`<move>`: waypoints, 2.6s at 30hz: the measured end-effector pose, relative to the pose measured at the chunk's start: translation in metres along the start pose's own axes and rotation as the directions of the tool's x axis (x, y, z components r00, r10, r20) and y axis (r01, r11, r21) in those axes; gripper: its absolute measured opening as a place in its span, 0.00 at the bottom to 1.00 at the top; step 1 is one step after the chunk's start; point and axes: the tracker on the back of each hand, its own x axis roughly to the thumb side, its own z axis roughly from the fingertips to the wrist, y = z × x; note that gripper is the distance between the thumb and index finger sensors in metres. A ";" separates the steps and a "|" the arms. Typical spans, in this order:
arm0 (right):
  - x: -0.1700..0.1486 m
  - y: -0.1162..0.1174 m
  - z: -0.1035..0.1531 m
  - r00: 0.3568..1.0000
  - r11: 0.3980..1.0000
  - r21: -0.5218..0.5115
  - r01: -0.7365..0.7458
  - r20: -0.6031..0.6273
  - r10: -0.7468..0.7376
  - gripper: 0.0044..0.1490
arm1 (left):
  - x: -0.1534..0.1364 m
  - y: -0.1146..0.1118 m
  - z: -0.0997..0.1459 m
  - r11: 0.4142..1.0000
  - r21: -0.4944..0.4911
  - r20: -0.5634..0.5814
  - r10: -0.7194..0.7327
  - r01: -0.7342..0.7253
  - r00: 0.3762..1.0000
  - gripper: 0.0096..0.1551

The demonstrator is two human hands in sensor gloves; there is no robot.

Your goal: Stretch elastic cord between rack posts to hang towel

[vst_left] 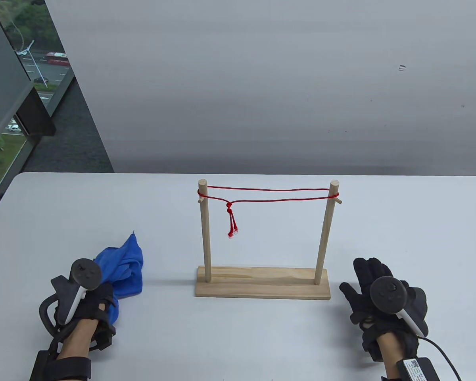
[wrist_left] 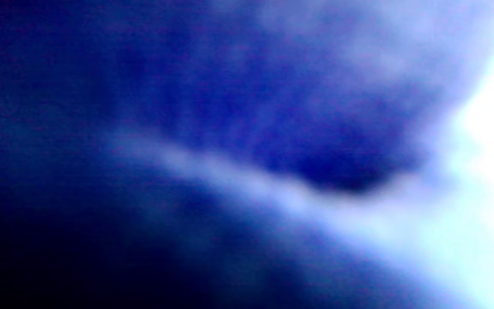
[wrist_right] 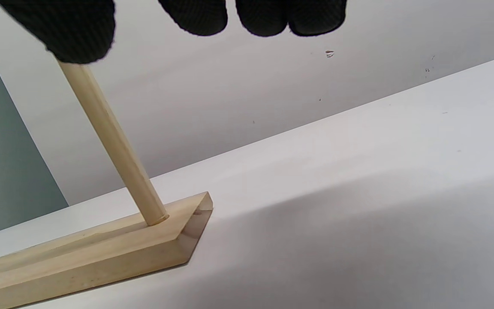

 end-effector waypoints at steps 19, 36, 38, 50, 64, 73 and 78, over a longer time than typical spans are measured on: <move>0.038 -0.027 0.013 0.973 0.964 -0.238 0.123 0.222 -0.069 0.45 | 0.053 0.087 0.070 0.963 0.221 0.352 0.070 -0.155 0.933 0.24; 0.087 -0.036 0.018 0.926 0.958 -0.226 0.178 0.368 -0.085 0.44 | 0.065 0.122 0.110 0.949 0.062 0.576 0.219 -0.310 0.788 0.23; 0.094 -0.035 0.019 0.918 0.958 -0.219 0.185 0.387 -0.089 0.44 | 0.070 0.119 0.111 0.943 0.032 0.594 0.248 -0.331 0.765 0.23; 0.135 -0.026 0.016 0.868 0.965 -0.236 0.112 0.496 0.020 0.52 | 0.124 0.083 0.101 0.844 -0.285 0.652 0.518 -0.454 0.553 0.23; 0.151 -0.025 0.011 0.748 0.919 -0.240 0.312 0.658 -0.082 0.40 | 0.166 0.032 0.089 0.669 -0.591 0.523 0.743 -0.451 0.416 0.24; 0.153 -0.045 0.020 0.689 0.893 -0.231 0.386 0.716 -0.113 0.25 | 0.180 -0.011 0.080 0.607 -0.693 0.425 0.780 -0.388 0.460 0.28; 0.157 -0.057 0.026 0.678 0.884 -0.217 0.413 0.722 -0.140 0.25 | 0.185 -0.037 0.081 0.647 -0.687 0.426 0.727 -0.329 0.539 0.31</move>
